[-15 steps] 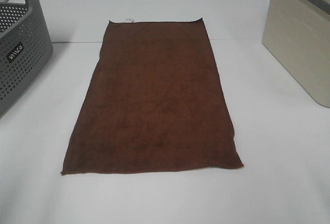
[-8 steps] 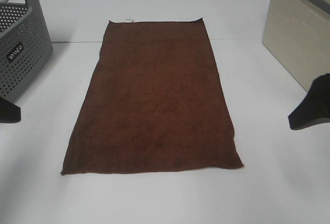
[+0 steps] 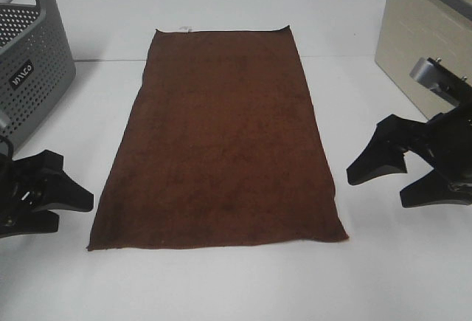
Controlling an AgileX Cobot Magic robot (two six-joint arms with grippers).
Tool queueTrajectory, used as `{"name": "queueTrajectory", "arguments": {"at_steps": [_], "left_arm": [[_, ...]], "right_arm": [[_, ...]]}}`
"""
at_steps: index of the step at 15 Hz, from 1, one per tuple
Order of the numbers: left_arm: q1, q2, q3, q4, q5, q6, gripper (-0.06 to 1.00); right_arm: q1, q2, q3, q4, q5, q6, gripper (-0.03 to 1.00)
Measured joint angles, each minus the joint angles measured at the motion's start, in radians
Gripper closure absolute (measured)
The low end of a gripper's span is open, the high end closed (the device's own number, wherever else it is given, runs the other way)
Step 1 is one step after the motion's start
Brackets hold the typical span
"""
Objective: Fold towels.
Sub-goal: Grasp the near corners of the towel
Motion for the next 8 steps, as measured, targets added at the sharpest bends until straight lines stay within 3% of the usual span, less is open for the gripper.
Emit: {"name": "queueTrajectory", "arguments": {"at_steps": [5, 8], "left_arm": [[0.000, 0.164, -0.001, -0.308, -0.006, 0.361, 0.33], [-0.003, 0.215, -0.034, -0.335, -0.001, 0.405, 0.33]], "right_arm": [[0.000, 0.204, -0.012, 0.237, -0.032, -0.261, 0.17], [0.003, 0.296, -0.045, 0.252, -0.042, -0.281, 0.19]]}}
